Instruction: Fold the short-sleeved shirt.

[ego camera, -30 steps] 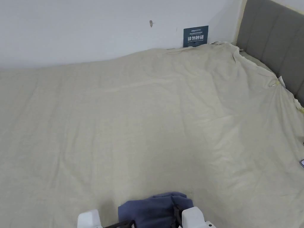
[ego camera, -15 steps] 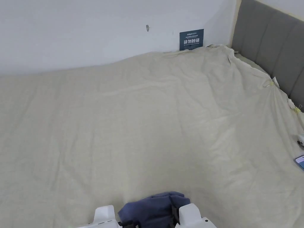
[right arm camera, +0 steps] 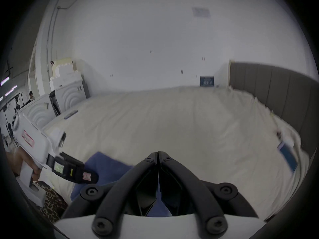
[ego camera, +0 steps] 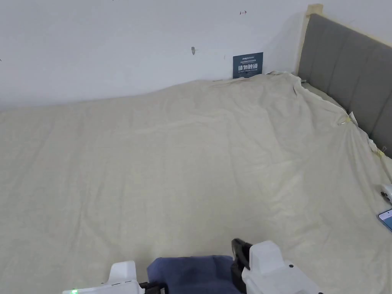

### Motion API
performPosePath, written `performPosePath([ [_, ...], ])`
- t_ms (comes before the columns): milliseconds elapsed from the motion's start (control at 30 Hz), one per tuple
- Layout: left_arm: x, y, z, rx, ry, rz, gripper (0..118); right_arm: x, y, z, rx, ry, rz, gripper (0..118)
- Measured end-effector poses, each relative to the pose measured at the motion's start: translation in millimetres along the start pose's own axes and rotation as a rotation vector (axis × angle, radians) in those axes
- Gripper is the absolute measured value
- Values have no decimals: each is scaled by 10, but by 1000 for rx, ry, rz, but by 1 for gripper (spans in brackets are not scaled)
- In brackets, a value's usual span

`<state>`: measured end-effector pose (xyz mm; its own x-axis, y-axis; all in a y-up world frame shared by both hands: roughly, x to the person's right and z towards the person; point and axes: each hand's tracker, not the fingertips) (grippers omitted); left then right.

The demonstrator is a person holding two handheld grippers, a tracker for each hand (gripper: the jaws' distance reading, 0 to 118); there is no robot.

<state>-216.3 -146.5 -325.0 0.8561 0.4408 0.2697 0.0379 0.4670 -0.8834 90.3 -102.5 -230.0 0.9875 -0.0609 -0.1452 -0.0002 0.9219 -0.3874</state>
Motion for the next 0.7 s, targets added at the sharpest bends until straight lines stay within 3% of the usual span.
performPosePath([
  [333, -987, 396, 878, 55, 225, -28, 11, -10, 857, 377, 203, -41, 30, 0],
  [700, -2450, 646, 1873, 79, 498, 64, 11, -270, 1096, 362, 247, -68, 69, 0],
])
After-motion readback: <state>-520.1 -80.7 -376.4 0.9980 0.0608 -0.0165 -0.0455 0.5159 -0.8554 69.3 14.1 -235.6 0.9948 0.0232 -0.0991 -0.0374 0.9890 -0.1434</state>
